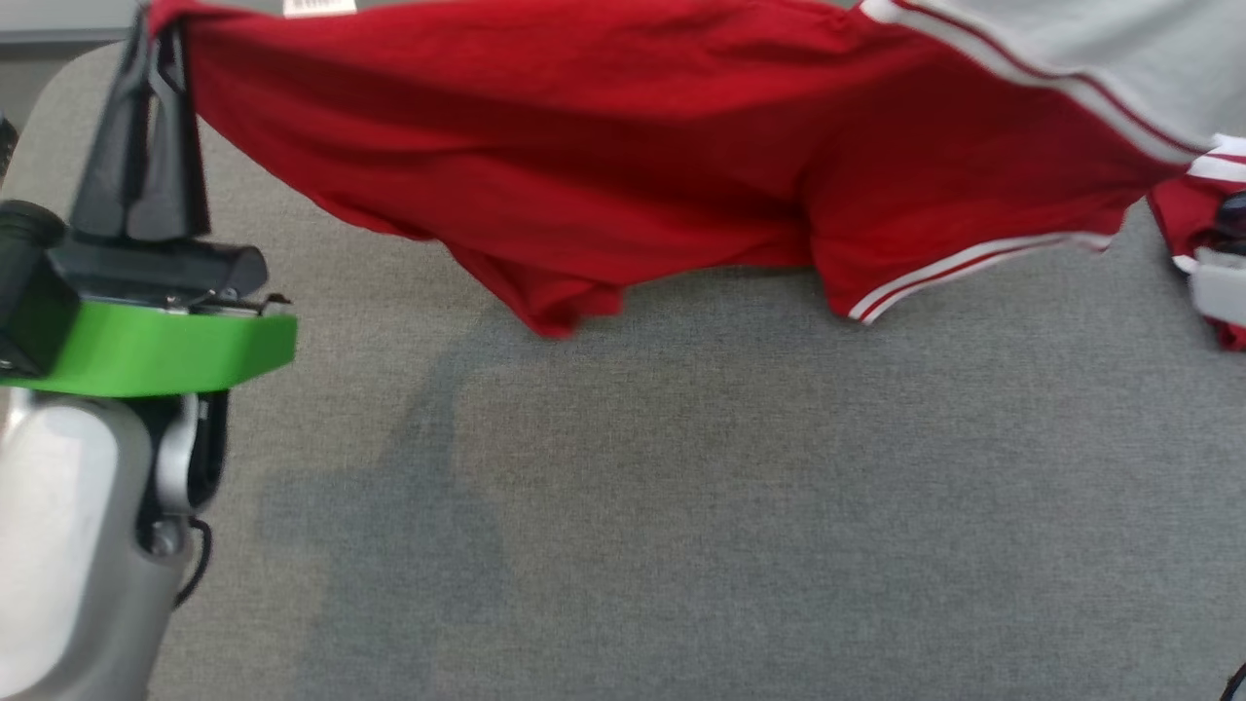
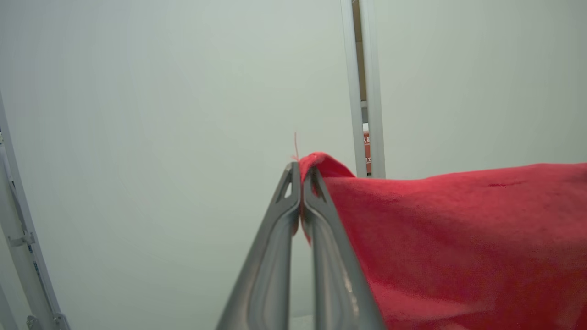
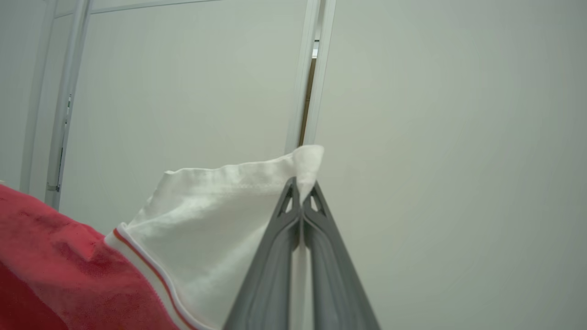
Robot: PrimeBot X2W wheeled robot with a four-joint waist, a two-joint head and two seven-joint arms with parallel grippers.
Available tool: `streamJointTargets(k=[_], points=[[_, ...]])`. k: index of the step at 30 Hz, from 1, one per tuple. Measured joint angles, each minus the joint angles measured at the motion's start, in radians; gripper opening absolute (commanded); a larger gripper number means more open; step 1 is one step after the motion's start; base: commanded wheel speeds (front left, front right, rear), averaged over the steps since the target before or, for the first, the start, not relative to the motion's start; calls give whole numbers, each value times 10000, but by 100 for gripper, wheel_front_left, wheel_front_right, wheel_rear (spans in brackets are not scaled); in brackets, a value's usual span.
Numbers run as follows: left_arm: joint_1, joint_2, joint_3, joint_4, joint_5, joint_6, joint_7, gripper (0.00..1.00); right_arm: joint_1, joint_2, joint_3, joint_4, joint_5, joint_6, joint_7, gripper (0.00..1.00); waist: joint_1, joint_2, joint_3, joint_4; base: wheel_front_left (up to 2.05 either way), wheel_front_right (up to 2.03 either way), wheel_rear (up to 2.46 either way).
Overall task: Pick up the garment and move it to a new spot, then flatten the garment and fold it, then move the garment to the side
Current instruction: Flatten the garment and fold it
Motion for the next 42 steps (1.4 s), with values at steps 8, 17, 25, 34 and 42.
streamJointTargets(k=[8,17,25,34,42], points=[[-1427,1016,782,-1954,410,257,871,0,-1378,-934,-1016,-1628,242,4,1244,0,0,0,-824,-295,0,0,0],[-2159,899,598,-1822,94,192,1503,0,-2242,-1369,-571,-732,1360,4,1935,0,0,0,-1058,-674,0,0,0],[-3672,-52,188,1296,-600,-583,1047,0,-4557,-1308,863,1942,1910,6,1762,0,0,0,-288,-746,0,0,0],[-7192,-1254,-4,6291,-840,-1722,-280,0,-8706,-276,2096,5988,1969,6,616,0,0,0,539,-784,0,0,0],[-8212,-1459,-96,9672,-662,-2107,-706,0,-10150,1049,3680,9275,1958,2,-290,0,0,0,680,-1099,0,0,0]])
